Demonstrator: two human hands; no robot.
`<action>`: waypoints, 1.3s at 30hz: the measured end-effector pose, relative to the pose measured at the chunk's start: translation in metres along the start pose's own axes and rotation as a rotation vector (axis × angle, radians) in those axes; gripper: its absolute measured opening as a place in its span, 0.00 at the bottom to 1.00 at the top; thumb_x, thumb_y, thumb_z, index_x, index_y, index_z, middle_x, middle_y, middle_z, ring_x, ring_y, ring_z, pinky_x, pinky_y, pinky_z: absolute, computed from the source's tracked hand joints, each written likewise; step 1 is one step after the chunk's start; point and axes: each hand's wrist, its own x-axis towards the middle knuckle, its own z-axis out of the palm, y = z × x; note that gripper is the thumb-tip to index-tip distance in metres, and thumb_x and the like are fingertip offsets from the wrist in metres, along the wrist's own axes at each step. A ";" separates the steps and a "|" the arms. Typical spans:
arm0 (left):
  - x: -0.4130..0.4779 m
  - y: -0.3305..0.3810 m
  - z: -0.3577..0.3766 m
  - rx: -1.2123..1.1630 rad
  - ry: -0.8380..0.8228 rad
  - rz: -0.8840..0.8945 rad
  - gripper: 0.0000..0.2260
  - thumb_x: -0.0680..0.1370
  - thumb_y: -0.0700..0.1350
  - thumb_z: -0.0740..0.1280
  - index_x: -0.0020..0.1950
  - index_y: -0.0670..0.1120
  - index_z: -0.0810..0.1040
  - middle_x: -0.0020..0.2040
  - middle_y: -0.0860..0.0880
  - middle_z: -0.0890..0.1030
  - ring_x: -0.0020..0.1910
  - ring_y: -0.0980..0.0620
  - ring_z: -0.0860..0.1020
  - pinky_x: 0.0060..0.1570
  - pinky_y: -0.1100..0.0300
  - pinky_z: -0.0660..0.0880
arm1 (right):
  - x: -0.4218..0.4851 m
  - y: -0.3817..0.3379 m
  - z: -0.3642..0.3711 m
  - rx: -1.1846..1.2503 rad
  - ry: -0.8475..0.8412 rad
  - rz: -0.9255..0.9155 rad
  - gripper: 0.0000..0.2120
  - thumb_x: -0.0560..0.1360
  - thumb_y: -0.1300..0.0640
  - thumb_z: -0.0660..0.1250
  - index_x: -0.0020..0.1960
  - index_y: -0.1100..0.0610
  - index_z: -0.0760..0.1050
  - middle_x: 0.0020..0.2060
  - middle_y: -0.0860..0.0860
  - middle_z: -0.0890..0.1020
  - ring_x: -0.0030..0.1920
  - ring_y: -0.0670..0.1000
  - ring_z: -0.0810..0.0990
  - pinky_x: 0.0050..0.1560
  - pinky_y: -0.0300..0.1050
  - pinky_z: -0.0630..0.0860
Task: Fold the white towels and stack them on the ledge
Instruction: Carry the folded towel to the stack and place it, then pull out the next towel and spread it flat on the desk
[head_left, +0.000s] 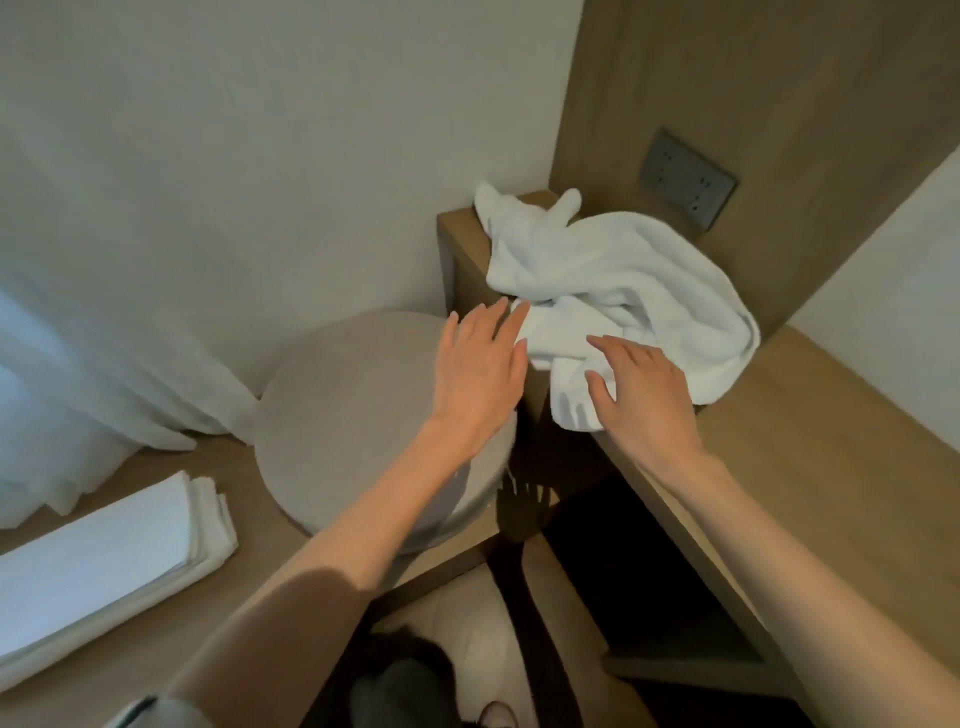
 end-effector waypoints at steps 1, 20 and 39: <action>0.007 0.011 -0.002 -0.008 -0.004 0.027 0.21 0.83 0.50 0.50 0.77 0.51 0.59 0.75 0.49 0.64 0.74 0.49 0.61 0.73 0.52 0.51 | 0.000 0.011 -0.009 -0.002 0.005 0.020 0.20 0.81 0.51 0.57 0.72 0.53 0.67 0.68 0.51 0.73 0.67 0.54 0.69 0.66 0.50 0.65; 0.182 0.031 0.106 -0.096 -0.231 0.194 0.23 0.83 0.50 0.56 0.77 0.48 0.58 0.74 0.46 0.66 0.71 0.46 0.66 0.68 0.53 0.63 | 0.132 0.126 -0.002 0.105 -0.068 0.243 0.20 0.80 0.47 0.60 0.70 0.51 0.68 0.68 0.51 0.72 0.67 0.55 0.70 0.64 0.53 0.68; 0.245 0.048 0.176 -0.242 -0.251 0.245 0.18 0.74 0.59 0.68 0.60 0.53 0.79 0.72 0.45 0.67 0.70 0.45 0.64 0.71 0.51 0.57 | 0.184 0.153 0.023 0.099 -0.030 0.138 0.11 0.80 0.54 0.60 0.56 0.56 0.77 0.52 0.54 0.81 0.51 0.55 0.77 0.50 0.50 0.75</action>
